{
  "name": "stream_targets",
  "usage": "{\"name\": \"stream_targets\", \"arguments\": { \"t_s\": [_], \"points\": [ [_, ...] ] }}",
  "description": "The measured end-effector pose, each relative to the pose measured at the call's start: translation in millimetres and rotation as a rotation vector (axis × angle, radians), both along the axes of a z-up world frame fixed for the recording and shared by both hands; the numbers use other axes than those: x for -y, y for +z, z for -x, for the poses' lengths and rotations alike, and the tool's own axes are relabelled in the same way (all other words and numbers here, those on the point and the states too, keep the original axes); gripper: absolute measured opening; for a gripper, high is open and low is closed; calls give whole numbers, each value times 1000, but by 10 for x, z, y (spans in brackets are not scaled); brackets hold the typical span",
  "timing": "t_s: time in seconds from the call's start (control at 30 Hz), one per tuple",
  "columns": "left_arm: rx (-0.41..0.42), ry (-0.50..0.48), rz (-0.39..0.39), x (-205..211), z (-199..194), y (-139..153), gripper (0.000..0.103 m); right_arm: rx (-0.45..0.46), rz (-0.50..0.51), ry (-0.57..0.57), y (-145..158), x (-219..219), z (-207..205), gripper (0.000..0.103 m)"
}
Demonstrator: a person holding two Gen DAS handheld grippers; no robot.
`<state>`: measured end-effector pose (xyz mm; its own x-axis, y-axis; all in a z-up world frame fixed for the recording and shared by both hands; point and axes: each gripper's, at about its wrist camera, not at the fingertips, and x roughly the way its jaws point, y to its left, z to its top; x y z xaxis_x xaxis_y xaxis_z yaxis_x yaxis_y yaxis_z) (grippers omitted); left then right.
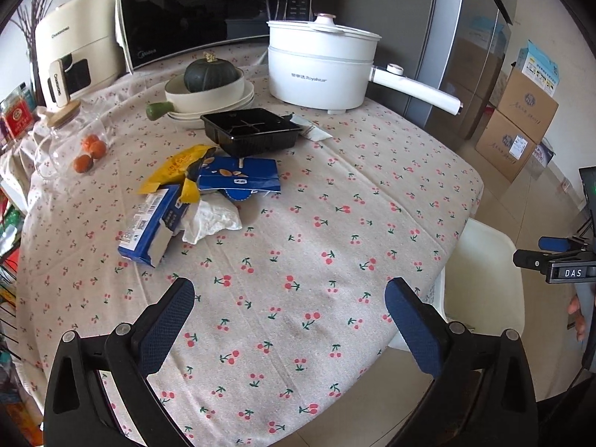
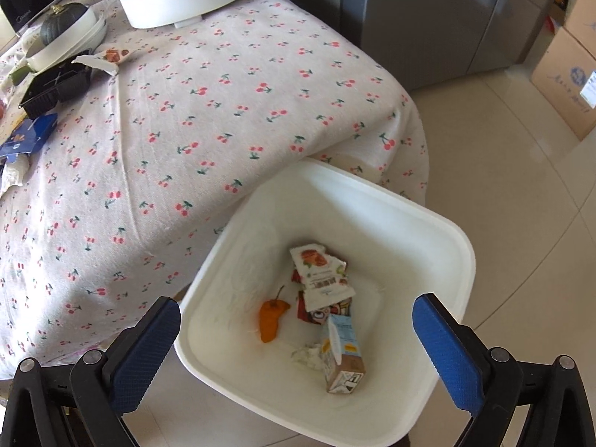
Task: Collect trash
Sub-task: 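Move both tools back over the remaining trash on the table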
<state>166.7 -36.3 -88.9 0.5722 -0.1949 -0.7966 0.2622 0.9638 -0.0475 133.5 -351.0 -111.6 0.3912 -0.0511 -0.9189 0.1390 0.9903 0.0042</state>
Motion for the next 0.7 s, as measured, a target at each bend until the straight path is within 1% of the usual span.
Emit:
{"name": "stream_targets", "arguments": {
  "t_s": [0.33, 0.53, 0.6, 0.7],
  "points": [
    [-1, 93, -53, -530, -124, 0, 103, 15, -48, 78, 20, -640, -371, 102],
    [10, 141, -96, -812, -257, -48, 103, 24, -50, 113, -15, -1021, -585, 102],
    [-2, 162, -92, -918, -319, -69, 103, 22, -60, 116, -47, -1123, -648, 102],
    [-26, 195, -66, -1080, -415, -115, 103, 12, -66, 123, -104, -1247, -730, 102]
  ]
}}
